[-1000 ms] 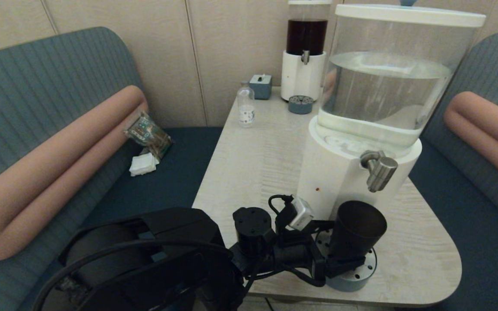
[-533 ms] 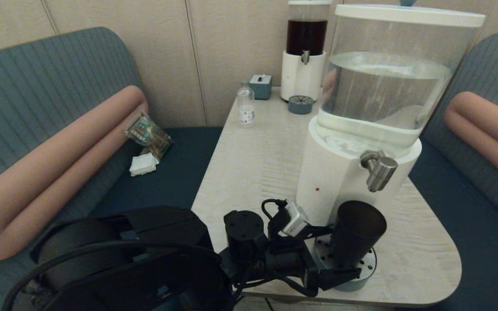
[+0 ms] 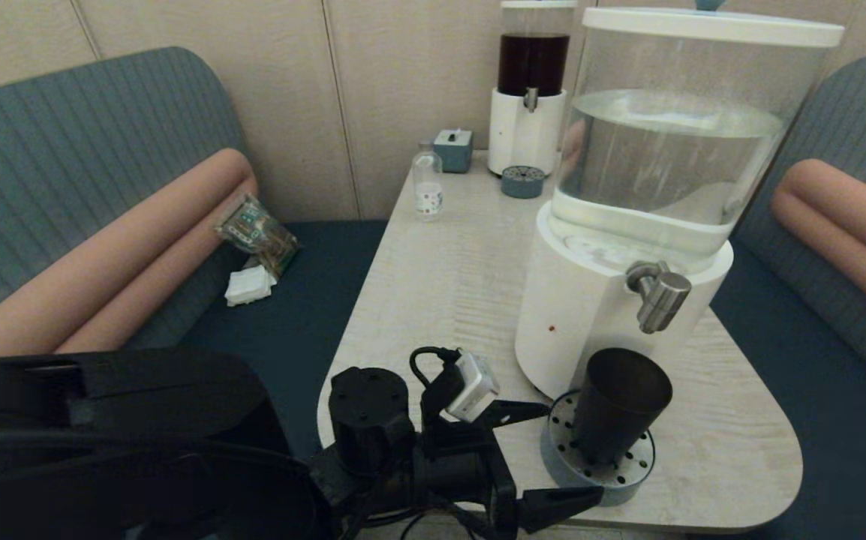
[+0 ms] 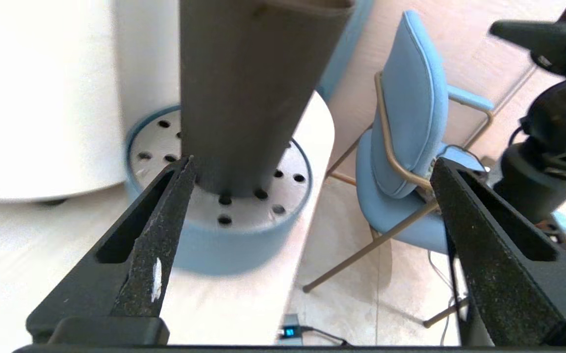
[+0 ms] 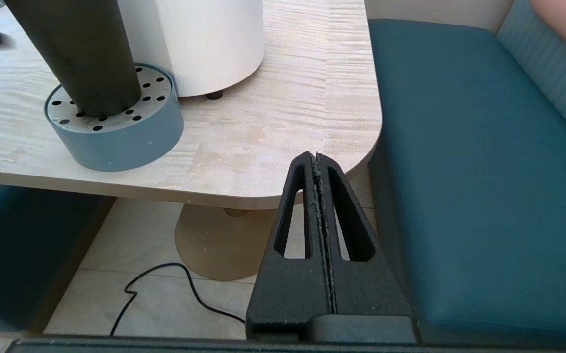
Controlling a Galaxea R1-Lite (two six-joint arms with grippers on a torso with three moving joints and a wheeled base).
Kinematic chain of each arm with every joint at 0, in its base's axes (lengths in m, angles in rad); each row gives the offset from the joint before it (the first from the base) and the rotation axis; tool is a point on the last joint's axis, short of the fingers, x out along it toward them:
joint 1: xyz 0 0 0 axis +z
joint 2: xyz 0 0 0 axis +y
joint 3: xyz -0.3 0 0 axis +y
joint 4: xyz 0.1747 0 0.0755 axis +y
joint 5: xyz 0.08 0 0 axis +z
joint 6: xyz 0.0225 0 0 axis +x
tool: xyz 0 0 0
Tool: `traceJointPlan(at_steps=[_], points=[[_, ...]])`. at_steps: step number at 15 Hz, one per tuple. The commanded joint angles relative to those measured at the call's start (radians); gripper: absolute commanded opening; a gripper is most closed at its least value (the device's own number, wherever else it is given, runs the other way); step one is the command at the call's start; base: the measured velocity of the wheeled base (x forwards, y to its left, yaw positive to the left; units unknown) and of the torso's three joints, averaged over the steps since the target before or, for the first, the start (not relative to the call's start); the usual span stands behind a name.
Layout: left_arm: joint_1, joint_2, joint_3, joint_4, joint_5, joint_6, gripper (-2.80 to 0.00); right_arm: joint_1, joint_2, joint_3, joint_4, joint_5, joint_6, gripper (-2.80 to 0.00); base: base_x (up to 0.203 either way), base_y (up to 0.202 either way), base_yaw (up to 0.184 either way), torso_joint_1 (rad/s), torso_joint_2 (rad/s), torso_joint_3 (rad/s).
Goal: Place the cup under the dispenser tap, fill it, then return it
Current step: Place it under the water dispenser, then turn on the faucet
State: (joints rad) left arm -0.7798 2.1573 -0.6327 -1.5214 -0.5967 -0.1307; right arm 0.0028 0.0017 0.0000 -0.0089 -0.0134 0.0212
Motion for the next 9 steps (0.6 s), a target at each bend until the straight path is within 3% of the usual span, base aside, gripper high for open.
traceJointPlan(at_steps=[1, 2, 5, 9], points=[[0.009, -0.142, 0.088, -0.009, 0.009, -0.001, 0.0, 0.0, 0.0, 0.0, 0.0, 0.0, 0.0, -2.8, 0.0, 0.0, 0.0, 0.0, 0.0, 0.0], [0.021, -0.204, 0.125, -0.009, 0.02, -0.001, -2.72, 0.0, 0.0, 0.0, 0.0, 0.0, 0.0, -2.8, 0.0, 0.0, 0.0, 0.0, 0.0, 0.0], [0.065, -0.364, 0.206, -0.009, 0.074, -0.011, -2.8, 0.0, 0.0, 0.002, 0.0, 0.0, 0.0, -2.8, 0.0, 0.0, 0.0, 0.0, 0.0, 0.0], [0.087, -0.506, 0.214, -0.009, 0.276, -0.079, -2.8, 0.0, 0.0, 0.0, 0.0, 0.0, 0.0, -2.8, 0.0, 0.0, 0.0, 0.0, 0.0, 0.0]])
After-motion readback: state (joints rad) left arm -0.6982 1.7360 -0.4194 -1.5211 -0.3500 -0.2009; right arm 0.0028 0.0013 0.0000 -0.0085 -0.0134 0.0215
